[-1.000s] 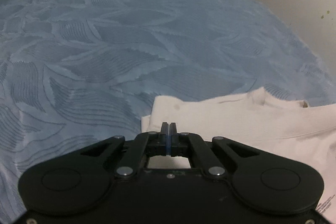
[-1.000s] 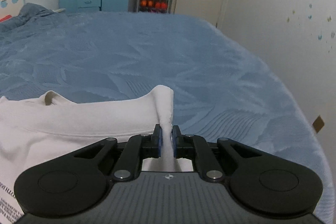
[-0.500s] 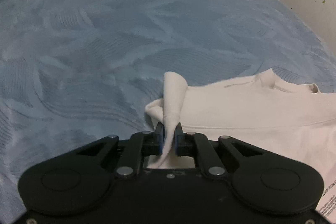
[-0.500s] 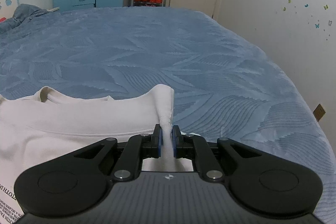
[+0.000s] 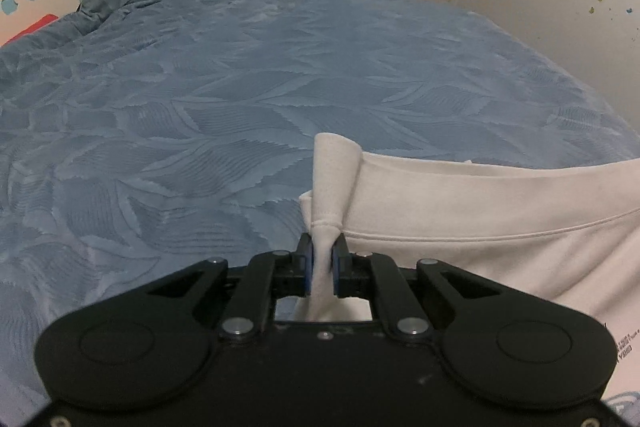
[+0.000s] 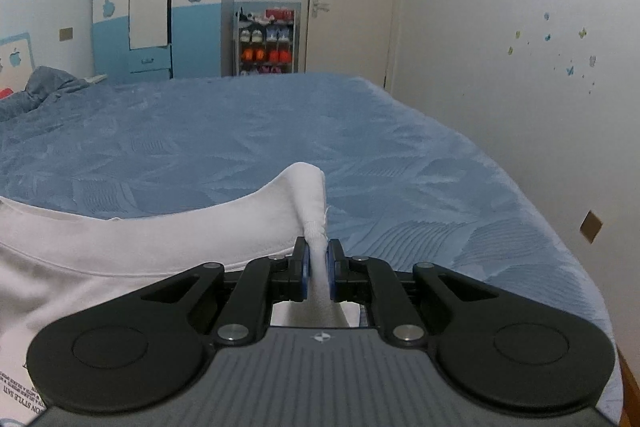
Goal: Fold small clothes
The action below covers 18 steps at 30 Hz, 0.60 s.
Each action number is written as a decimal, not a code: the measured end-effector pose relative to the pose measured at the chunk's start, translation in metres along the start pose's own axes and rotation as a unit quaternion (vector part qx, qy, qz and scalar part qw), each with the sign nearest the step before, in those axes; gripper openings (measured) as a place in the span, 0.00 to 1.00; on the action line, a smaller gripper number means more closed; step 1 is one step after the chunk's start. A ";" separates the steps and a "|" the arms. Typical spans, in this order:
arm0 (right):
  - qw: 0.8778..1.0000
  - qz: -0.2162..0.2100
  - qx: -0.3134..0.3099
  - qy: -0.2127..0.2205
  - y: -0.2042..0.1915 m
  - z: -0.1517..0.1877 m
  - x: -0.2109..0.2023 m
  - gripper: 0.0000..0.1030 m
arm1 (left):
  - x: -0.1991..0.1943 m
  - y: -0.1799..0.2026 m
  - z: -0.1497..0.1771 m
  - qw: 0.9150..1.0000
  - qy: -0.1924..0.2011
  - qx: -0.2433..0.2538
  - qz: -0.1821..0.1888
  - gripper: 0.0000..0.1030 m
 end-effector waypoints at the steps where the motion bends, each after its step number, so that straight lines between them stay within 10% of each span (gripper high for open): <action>1: 1.000 0.001 -0.001 0.000 -0.001 0.001 -0.001 0.09 | 0.001 0.001 0.001 1.000 -0.001 0.002 -0.004 0.08; 11: 1.000 0.004 -0.011 -0.009 -0.006 0.004 0.012 0.09 | 0.054 -0.010 0.004 0.999 -0.046 -0.017 0.008 0.09; 14: 1.000 0.003 -0.001 -0.019 -0.002 0.005 0.020 0.09 | 0.062 -0.010 0.002 0.999 -0.036 -0.017 0.008 0.40; 18: 1.000 0.006 -0.004 -0.030 -0.002 0.009 0.029 0.09 | 0.072 -0.001 -0.003 0.999 -0.040 0.008 0.020 0.43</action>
Point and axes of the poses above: each gripper's, at about its wrist camera, not at the fingertips, and x roughly the way its jaws point, y to its right, z to its underside, the point moved 2 cm from there along x, roughly the way its jaws point, and after that the axes turned 8 degrees about -z, right-handed, at the moved point
